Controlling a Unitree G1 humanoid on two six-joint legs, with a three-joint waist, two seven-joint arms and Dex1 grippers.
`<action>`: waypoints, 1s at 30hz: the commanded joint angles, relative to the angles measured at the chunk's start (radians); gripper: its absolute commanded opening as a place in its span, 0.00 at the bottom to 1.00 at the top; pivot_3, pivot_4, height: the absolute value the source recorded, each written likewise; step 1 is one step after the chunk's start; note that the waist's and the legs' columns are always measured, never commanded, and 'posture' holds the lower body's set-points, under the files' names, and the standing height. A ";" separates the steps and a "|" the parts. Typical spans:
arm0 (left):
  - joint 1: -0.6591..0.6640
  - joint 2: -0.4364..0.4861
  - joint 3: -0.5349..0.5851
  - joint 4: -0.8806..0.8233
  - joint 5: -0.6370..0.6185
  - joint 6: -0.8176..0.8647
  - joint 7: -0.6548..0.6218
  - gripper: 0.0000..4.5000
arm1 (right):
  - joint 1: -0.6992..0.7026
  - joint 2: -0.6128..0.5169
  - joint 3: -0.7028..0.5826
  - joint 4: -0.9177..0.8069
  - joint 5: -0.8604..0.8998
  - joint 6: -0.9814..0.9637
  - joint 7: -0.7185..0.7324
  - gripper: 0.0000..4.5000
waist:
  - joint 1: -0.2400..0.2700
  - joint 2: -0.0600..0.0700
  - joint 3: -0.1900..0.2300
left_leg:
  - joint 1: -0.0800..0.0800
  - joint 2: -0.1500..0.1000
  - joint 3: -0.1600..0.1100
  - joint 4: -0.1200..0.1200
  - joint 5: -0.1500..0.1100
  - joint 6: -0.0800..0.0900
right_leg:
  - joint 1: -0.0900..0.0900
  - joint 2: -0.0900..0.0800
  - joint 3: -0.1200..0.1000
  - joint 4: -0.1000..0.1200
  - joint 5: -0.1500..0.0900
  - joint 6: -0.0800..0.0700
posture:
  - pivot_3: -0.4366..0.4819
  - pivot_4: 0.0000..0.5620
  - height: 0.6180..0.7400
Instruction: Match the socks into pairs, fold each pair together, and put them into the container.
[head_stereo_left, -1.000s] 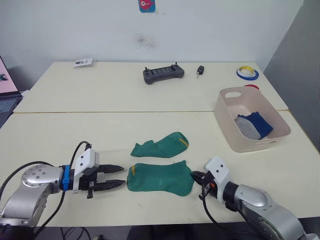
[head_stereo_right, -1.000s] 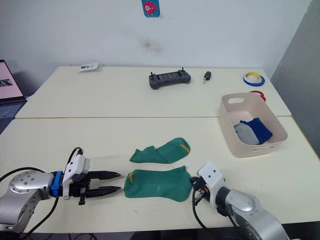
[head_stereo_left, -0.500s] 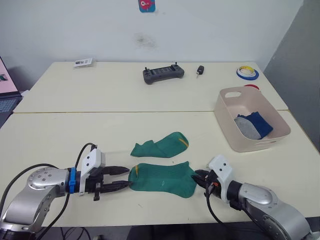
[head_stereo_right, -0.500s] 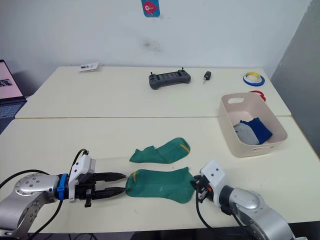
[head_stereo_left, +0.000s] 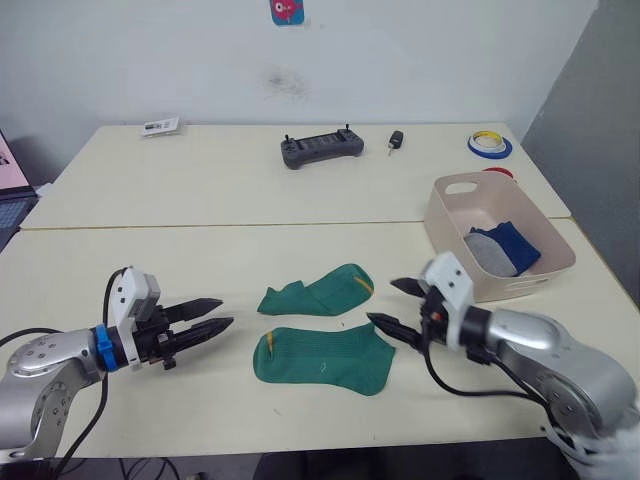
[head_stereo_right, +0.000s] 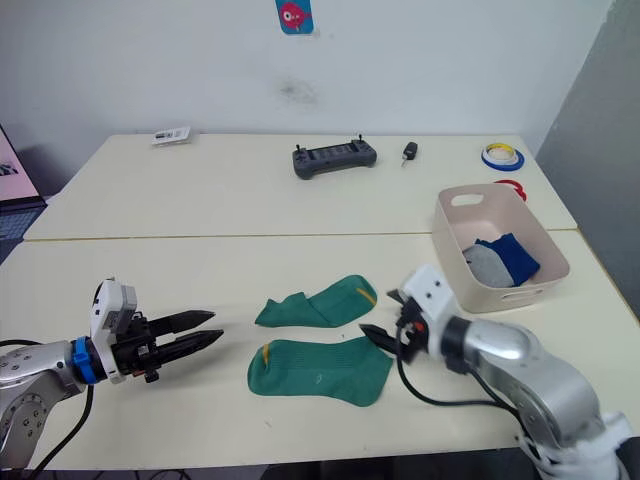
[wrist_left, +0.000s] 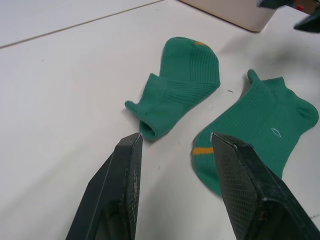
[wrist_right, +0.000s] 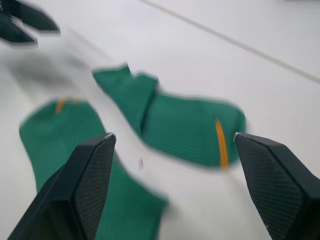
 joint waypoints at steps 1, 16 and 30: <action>-0.013 0.011 0.017 -0.003 -0.019 -0.015 -0.032 0.50 | -0.111 0.094 0.059 0.080 -0.007 0.030 -0.043 0.90 | 0.001 0.000 0.000 | 0.000 0.000 0.000 0.000 0.000 0.000 | 0.000 0.000 0.000 0.000 0.000 0.000 | 0.48 0.27 1.00; -0.045 -0.004 -0.032 0.030 0.014 -0.055 -0.058 0.50 | -0.342 0.374 0.228 0.633 -0.200 -0.136 -0.065 0.90 | 0.000 0.000 0.000 | -0.001 0.000 0.001 0.000 0.000 0.000 | -0.001 -0.001 0.000 0.000 0.000 0.000 | 0.48 0.27 1.00; -0.046 -0.004 -0.050 0.004 0.010 -0.049 -0.039 0.50 | -0.376 0.452 0.286 0.840 -0.319 -0.256 0.009 0.69 | -0.001 0.000 0.000 | -0.001 0.000 0.001 0.000 0.000 0.000 | -0.001 -0.002 0.000 0.001 0.000 0.000 | 0.48 0.27 1.00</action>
